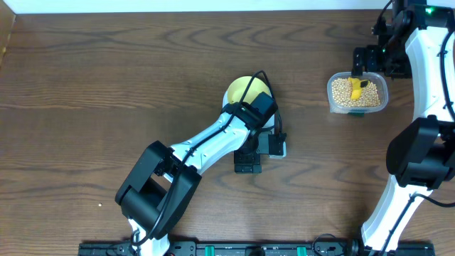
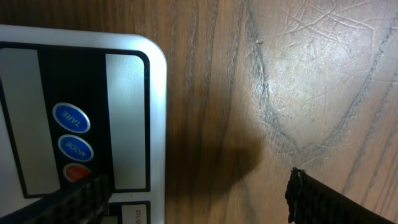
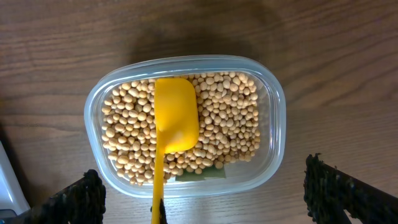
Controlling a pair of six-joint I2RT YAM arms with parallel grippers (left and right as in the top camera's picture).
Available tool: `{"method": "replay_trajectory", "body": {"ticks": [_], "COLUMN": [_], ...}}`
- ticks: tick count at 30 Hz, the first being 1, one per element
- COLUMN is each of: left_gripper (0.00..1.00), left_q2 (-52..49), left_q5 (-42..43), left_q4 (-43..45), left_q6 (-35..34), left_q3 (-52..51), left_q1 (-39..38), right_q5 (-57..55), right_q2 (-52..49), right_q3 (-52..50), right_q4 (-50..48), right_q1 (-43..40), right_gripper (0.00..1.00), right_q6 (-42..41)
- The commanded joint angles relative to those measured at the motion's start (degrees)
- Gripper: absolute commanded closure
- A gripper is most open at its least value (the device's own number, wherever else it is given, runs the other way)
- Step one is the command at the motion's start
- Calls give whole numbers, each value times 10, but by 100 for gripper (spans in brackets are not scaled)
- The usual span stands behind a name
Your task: Scoop item into bowl and weigh 50g on scale
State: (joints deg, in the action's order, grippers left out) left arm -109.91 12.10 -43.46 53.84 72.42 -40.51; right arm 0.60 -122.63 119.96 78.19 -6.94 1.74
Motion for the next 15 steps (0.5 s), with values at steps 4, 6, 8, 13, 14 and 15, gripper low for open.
{"method": "replay_trajectory", "body": {"ticks": [4,6,8,13,14,15], "left_gripper": [4,3,2,2,2,2], "left_q2": [-18,-17,-17,-18,-19,-21], "left_q5": [3,3,4,8,8,8], "left_q4": [-14,-22,-28,-29,-28,-27], "left_q6": [10,15,15,19,18,18], "left_q3": [-6,-5,-5,-5,-5,-5], "left_q1": [-1,-5,-9,-9,-9,-8], "right_q5": [-3,-3,-3,-3,-3,-3], "right_q2": [-4,-4,-4,-4,-4,-4], "right_q3": [10,10,10,10,10,10], "right_q4": [0,0,0,0,0,0], "right_q1": [2,3,3,3,3,3], "right_gripper": [1,1,1,1,1,1], "right_q6": [1,1,1,1,1,1]}}
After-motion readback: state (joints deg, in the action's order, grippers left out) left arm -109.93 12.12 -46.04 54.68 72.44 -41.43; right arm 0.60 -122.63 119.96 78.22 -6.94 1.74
